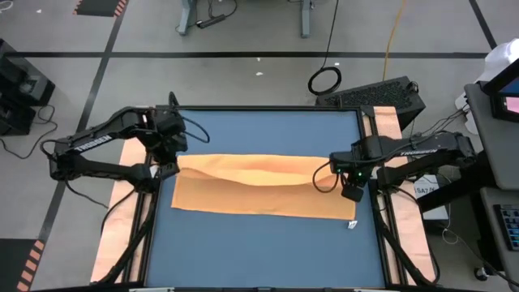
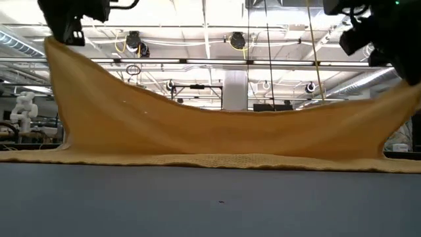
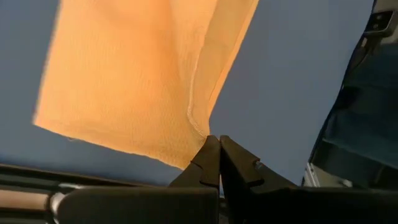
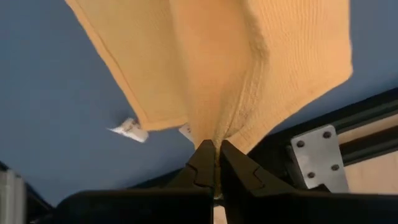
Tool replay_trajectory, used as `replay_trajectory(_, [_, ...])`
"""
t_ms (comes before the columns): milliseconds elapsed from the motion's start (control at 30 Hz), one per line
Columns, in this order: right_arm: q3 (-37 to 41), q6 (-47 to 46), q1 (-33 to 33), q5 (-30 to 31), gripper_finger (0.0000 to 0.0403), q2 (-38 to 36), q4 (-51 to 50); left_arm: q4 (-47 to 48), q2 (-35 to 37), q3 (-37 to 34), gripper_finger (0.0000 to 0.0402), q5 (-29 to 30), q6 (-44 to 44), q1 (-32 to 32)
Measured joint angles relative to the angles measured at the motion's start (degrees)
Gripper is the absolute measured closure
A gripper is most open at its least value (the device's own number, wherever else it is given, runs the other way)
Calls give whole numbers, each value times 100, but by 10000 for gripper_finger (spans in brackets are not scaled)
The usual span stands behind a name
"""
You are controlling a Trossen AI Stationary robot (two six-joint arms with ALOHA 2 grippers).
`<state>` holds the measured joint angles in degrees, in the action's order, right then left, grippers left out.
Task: Roll towel into tight, uniform cylinder
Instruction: Fold the orange microfiber cloth
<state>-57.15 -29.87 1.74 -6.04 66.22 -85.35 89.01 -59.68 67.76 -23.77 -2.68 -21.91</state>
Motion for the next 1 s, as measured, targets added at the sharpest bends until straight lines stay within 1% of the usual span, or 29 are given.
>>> replay_trajectory(100, [277, -132, 117, -8, 403, 1, 217, -5, -2, -360, 400, 88, -56, 211])
replay_trajectory(133, [342, -167, 155, -12, 403, 2, 283, -30, -2, -486, 400, 248, -115, 278])
replay_trajectory(233, [499, -226, 269, -11, 403, 2, 467, -92, -4, -804, 400, 1037, -149, 398])
replay_trajectory(300, [593, -240, 329, -11, 403, 2, 646, -247, 0, -953, 400, 1231, -151, 406])
replay_trajectory(367, [669, -249, 384, -11, 403, 2, 813, -473, -2, -1070, 400, 1216, -152, 406])
replay_trajectory(500, [747, -249, 473, -2, 403, 2, 1060, -1037, -2, -1247, 400, 940, -287, 408])
replay_trajectory(600, [750, -249, 487, 15, 403, 2, 1063, -1348, -2, -1431, 400, 767, -273, 408])
replay_trajectory(733, [750, -197, 511, 7, 403, 2, 1076, -1352, -13, -1538, 400, 718, 18, 406])
replay_trajectory(867, [760, 180, 625, 4, 403, 1, 1281, -1335, -15, -1610, 400, 721, 118, 406])
replay_trajectory(1000, [862, 235, 689, -18, 403, 2, 1460, -1382, -15, -1780, 400, 723, 151, 406])
